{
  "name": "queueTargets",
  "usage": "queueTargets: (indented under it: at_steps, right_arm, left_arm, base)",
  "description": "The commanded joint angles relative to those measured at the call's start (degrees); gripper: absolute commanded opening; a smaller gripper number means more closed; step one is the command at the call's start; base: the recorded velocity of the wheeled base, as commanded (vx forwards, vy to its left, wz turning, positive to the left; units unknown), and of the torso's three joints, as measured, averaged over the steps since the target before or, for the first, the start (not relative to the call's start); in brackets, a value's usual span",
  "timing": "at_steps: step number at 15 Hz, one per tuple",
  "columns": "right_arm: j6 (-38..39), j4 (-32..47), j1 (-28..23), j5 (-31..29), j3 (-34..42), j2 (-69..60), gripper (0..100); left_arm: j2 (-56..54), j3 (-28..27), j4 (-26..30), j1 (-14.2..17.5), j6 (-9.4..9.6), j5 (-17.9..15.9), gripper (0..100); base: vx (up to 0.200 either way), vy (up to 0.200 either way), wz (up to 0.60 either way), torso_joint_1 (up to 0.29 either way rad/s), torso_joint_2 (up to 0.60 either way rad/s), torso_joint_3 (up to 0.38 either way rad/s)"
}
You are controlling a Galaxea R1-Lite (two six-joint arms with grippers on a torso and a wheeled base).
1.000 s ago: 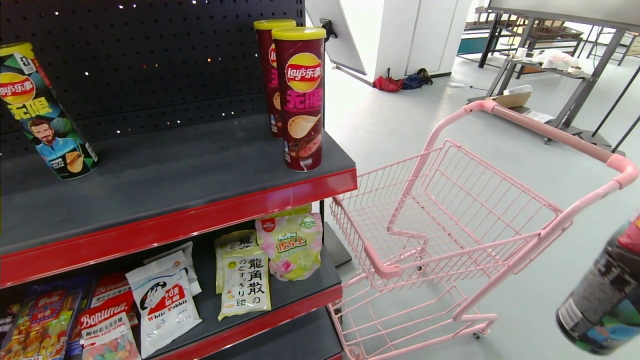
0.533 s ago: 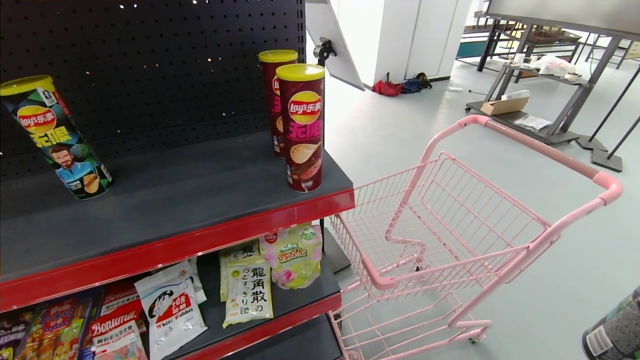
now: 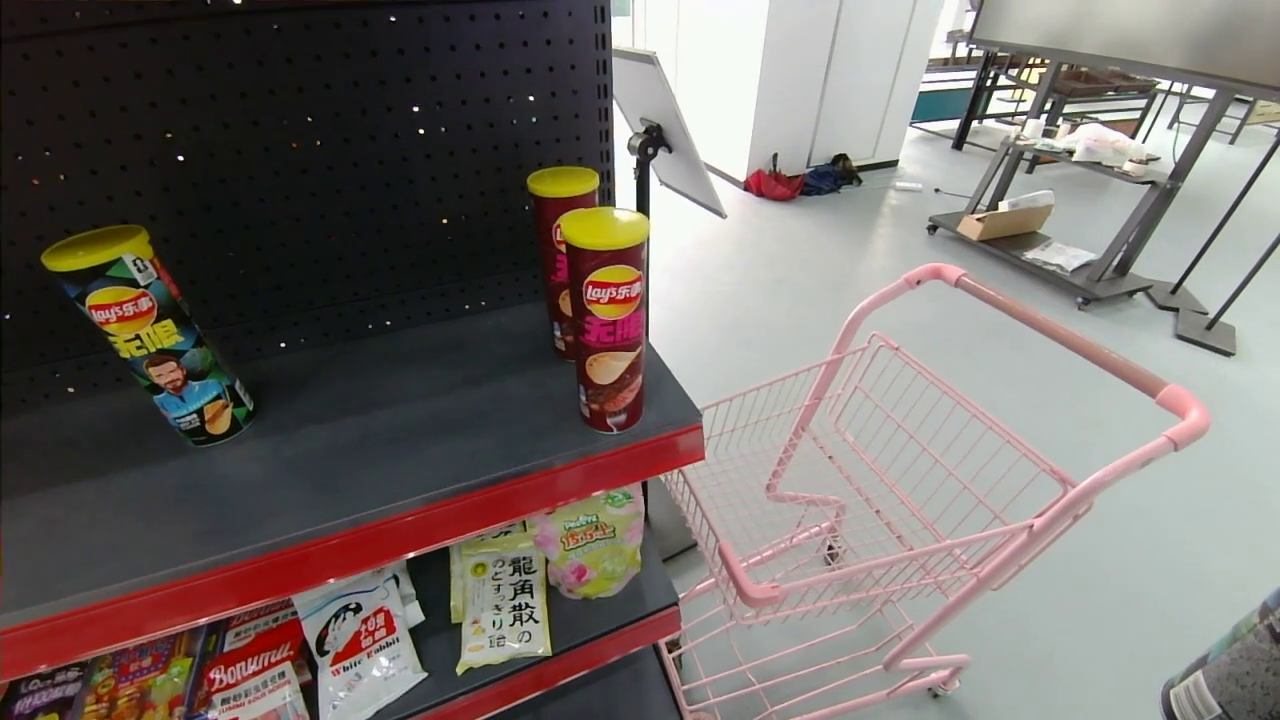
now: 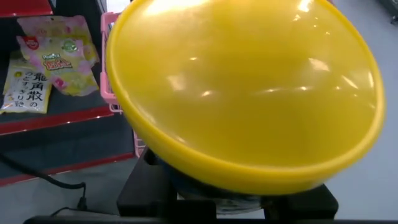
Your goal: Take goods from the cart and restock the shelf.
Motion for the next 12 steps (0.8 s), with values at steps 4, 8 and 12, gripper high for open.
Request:
queueTargets:
  at_steps: [4, 8, 12]
  right_arm:
    - [-0.1, 0.0, 0.0, -0.2, 0.7, 0.9, 0]
    - [-1.6, -0.1, -0.2, -0.6, 2.1, 0.4, 0]
    - [-2.0, -0.4, -0.2, -0.9, 3.2, -0.2, 0]
  left_arm:
    - [0.0, 0.0, 0.0, 0.0, -0.01, 0.0, 100]
    - [0.0, 0.0, 0.0, 0.0, -0.01, 0.0, 100]
    - [0.0, 0.0, 0.0, 0.0, -0.01, 0.0, 100]
  base:
    - [0.000, 0.000, 0.00, 0.163, -0.37, -0.218]
    - [0.000, 0.000, 0.15, 0.082, -0.19, -0.101]
    - [0.000, 0.000, 0.60, 0.006, -0.01, -0.006]
